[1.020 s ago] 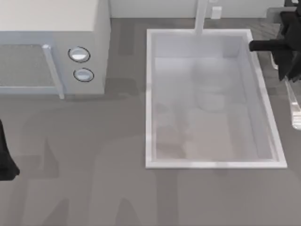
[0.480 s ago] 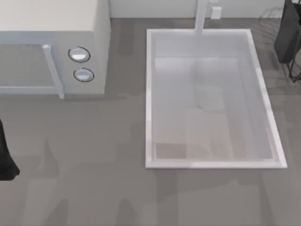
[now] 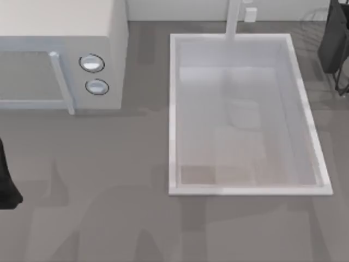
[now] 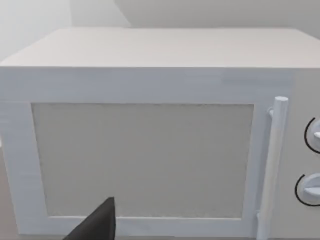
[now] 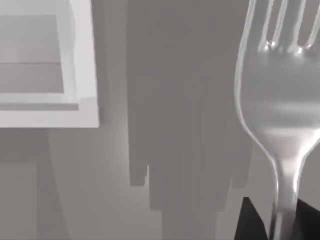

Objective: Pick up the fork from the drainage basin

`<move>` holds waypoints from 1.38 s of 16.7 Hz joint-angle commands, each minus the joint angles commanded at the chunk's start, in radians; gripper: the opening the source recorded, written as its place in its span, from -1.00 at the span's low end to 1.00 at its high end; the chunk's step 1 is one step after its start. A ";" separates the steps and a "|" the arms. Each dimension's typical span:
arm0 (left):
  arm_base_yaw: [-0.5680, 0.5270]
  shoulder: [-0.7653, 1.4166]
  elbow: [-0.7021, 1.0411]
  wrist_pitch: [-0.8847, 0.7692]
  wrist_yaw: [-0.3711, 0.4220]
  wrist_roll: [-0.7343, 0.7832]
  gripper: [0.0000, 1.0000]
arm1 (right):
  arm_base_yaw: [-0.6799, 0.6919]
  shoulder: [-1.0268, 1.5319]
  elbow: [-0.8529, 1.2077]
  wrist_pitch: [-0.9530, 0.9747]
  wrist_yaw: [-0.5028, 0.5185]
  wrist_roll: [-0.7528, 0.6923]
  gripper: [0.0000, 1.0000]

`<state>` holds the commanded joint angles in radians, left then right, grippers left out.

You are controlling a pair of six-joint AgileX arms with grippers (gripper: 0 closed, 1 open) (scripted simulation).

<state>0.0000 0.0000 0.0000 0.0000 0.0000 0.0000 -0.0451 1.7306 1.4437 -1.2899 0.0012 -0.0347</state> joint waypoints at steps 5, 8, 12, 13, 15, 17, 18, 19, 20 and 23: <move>0.000 0.000 0.000 0.000 0.000 0.000 1.00 | 0.000 0.038 -0.188 0.244 0.000 0.002 -1.00; 0.000 0.000 0.000 0.000 0.000 0.000 1.00 | 0.000 0.058 -0.276 0.344 -0.001 0.003 -1.00; 0.000 0.000 0.000 0.000 0.000 0.000 1.00 | 0.000 0.062 -0.291 0.359 -0.001 0.003 -1.00; 0.000 0.000 0.000 0.000 0.000 0.000 1.00 | 0.000 0.062 -0.291 0.359 -0.001 0.003 -1.00; 0.000 0.000 0.000 0.000 0.000 0.000 1.00 | 0.000 0.062 -0.291 0.359 -0.001 0.003 -0.70; 0.000 0.000 0.000 0.000 0.000 0.000 1.00 | 0.000 0.062 -0.291 0.359 -0.001 0.003 -0.40; 0.000 0.000 0.000 0.000 0.000 0.000 1.00 | 0.000 0.062 -0.291 0.359 -0.001 0.003 -0.25; 0.000 0.000 0.000 0.000 0.000 0.000 1.00 | 0.000 0.062 -0.291 0.359 -0.001 0.003 -0.10; 0.000 0.000 0.000 0.000 0.000 0.000 1.00 | 0.000 0.062 -0.291 0.359 -0.001 0.003 0.06; 0.000 0.000 0.000 0.000 0.000 0.000 1.00 | 0.000 0.062 -0.291 0.359 -0.001 0.003 0.51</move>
<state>0.0000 0.0000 0.0000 0.0000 0.0000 0.0000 -0.0453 1.7929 1.1528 -0.9307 0.0004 -0.0317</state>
